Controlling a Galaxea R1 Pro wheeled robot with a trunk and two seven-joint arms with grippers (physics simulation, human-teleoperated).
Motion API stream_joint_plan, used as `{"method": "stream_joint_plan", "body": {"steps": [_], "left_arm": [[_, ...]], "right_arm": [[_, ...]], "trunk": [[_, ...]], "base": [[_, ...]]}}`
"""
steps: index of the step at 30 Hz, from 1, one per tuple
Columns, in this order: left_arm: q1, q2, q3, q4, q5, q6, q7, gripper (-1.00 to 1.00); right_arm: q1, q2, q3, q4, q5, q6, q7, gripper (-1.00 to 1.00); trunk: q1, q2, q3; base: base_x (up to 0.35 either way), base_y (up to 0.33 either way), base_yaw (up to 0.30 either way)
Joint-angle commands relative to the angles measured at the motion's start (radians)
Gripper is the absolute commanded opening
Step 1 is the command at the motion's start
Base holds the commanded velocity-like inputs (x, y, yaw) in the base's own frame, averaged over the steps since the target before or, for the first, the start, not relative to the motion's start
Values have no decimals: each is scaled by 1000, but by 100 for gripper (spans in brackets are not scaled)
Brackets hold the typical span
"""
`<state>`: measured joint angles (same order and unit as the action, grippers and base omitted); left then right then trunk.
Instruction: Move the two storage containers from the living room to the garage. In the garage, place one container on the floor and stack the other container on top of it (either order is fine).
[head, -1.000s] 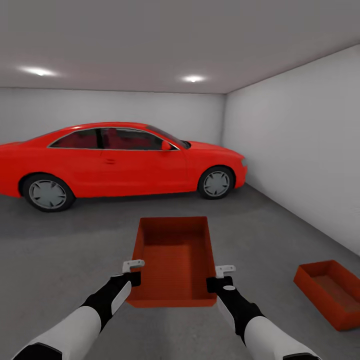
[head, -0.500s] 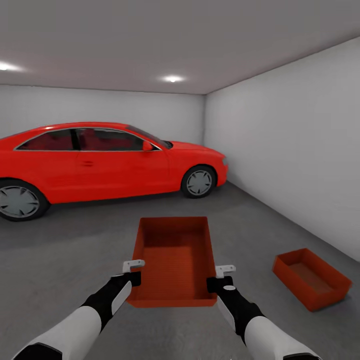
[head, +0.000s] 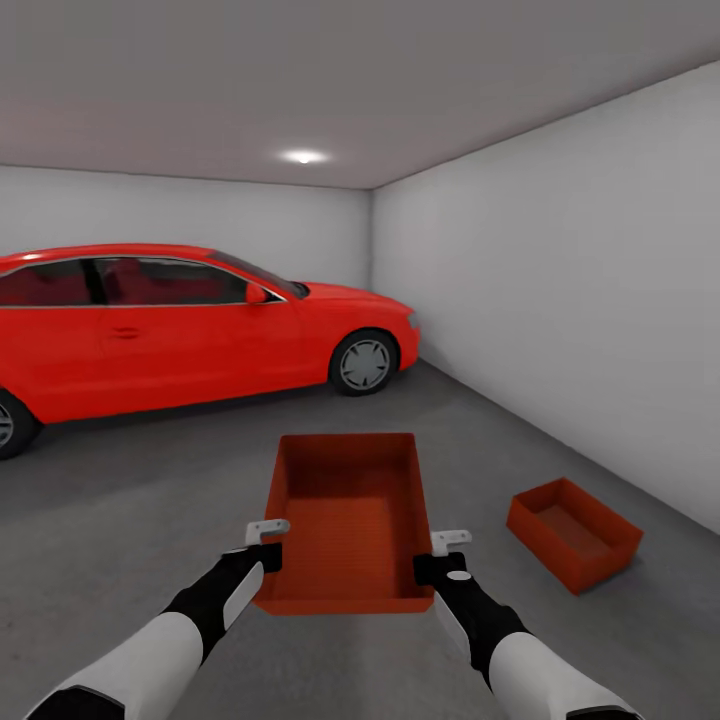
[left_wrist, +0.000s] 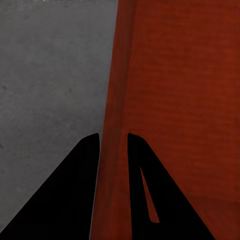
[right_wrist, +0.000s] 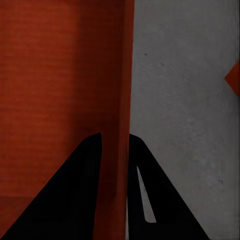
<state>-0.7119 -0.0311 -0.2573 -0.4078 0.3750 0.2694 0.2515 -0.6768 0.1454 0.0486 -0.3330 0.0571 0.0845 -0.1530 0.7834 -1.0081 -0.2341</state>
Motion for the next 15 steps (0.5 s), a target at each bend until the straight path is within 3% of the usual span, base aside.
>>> {"method": "stream_joint_plan", "body": {"steps": [1,15], "left_arm": [[-1,1,75,-5,-27,8,25,-100],[-1,-1,72,-14,-27,10,25,-100]], "right_arm": [[0,0,10,-1,-6,8,12,-100],[0,0,10,-1,-6,8,12,-100]], "trunk": [[0,-1,-1],[0,-1,-1]], "base": [[0,0,-246],[1,0,-246]]}}
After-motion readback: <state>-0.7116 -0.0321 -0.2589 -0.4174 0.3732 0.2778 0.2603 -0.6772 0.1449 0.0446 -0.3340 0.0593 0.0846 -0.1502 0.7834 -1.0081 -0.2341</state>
